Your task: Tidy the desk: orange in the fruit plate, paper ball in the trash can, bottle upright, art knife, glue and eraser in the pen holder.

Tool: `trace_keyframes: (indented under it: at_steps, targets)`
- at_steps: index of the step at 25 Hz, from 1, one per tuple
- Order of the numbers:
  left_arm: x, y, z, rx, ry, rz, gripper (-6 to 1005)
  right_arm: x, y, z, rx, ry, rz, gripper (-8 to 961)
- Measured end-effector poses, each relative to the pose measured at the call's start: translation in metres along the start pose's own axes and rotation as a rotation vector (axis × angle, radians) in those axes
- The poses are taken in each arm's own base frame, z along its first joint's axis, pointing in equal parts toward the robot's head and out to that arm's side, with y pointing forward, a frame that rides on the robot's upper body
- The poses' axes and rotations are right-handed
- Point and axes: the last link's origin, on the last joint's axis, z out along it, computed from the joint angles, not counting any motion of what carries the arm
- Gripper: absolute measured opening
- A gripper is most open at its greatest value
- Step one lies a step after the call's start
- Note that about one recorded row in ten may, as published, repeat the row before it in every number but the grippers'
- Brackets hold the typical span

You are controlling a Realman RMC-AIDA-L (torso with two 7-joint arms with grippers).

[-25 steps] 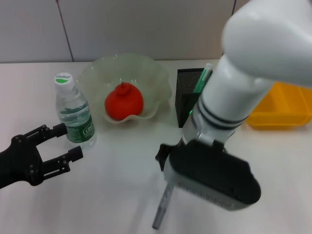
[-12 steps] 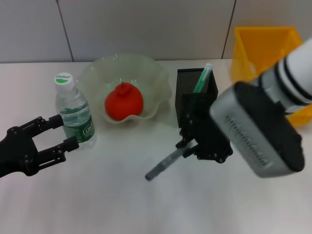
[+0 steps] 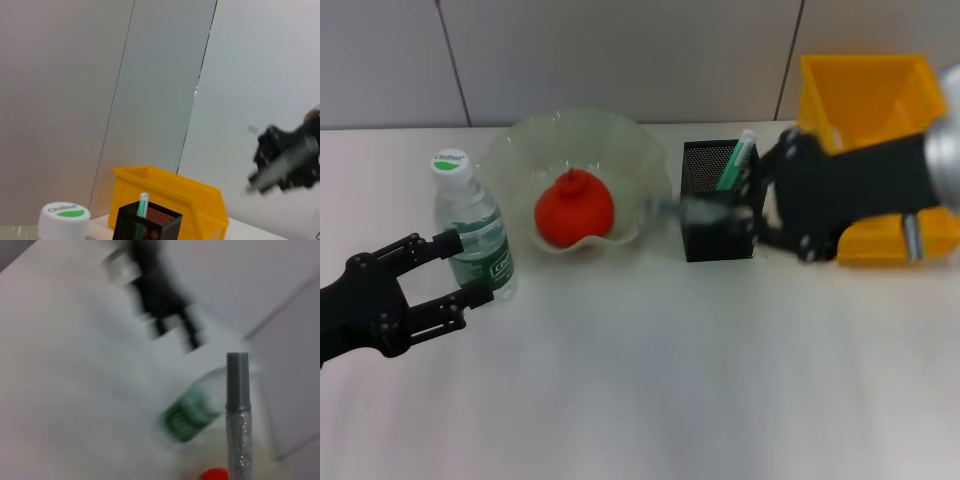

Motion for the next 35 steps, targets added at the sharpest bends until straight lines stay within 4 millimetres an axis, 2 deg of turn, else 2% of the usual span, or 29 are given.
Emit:
trace_keyframes:
  at_steps: [2, 4, 6, 9, 11, 14, 16, 18, 19, 20, 21, 23, 24, 25, 26, 27, 29, 35]
  targets:
    - [0.000, 0.001, 0.001, -0.003, 0.001, 0.000, 805, 0.003, -0.003, -0.006, 0.038, -0.024, 0.035, 140]
    - [-0.001, 0.002, 0.003, -0.006, 0.005, -0.001, 805, 0.017, -0.016, -0.021, 0.176, -0.070, 0.155, 139]
    - [-0.001, 0.002, 0.003, -0.008, 0.007, -0.002, 805, 0.023, -0.021, -0.024, 0.226, -0.061, 0.188, 139]
    - [-0.002, 0.004, 0.005, -0.015, 0.010, 0.014, 805, 0.041, -0.035, -0.027, 0.355, 0.047, 0.205, 139]
    - [-0.003, 0.005, 0.006, -0.019, 0.010, 0.023, 805, 0.044, -0.038, -0.025, 0.366, 0.095, 0.178, 139]
    - [-0.006, 0.008, 0.010, -0.026, 0.011, 0.065, 805, 0.045, -0.047, -0.015, 0.381, 0.270, 0.018, 139]
    - [-0.007, 0.008, 0.011, -0.026, 0.008, 0.076, 805, 0.045, -0.047, -0.011, 0.375, 0.311, -0.037, 138]
    - [-0.009, 0.008, 0.013, -0.023, 0.002, 0.098, 805, 0.045, -0.047, -0.002, 0.350, 0.388, -0.157, 138]
    - [-0.010, 0.008, 0.013, -0.020, -0.001, 0.118, 805, 0.044, -0.047, 0.005, 0.339, 0.440, -0.278, 138]
    - [-0.010, 0.008, 0.013, -0.020, -0.001, 0.118, 805, 0.044, -0.047, 0.005, 0.339, 0.440, -0.278, 138]
    - [-0.012, 0.009, 0.014, -0.016, 0.001, 0.136, 805, 0.043, -0.047, 0.010, 0.330, 0.486, -0.405, 138]
    - [-0.012, 0.010, 0.015, -0.015, 0.003, 0.144, 805, 0.043, -0.048, 0.012, 0.328, 0.510, -0.463, 138]
    - [-0.013, 0.010, 0.017, -0.010, 0.004, 0.153, 805, 0.043, -0.047, 0.017, 0.329, 0.572, -0.595, 138]
    - [-0.013, 0.010, 0.017, -0.010, 0.004, 0.153, 805, 0.043, -0.047, 0.017, 0.329, 0.572, -0.595, 139]
    - [-0.014, 0.010, 0.018, -0.005, 0.003, 0.159, 805, 0.042, -0.045, 0.024, 0.336, 0.629, -0.732, 140]
    - [-0.015, 0.010, 0.018, -0.001, 0.003, 0.167, 805, 0.042, -0.045, 0.024, 0.336, 0.629, -0.732, 141]
    - [-0.016, 0.010, 0.018, 0.007, 0.005, 0.181, 805, 0.040, -0.043, 0.030, 0.335, 0.678, -0.899, 142]
    - [-0.020, 0.011, 0.015, 0.047, 0.021, 0.210, 805, 0.036, -0.035, 0.040, 0.274, 0.736, -1.072, 147]
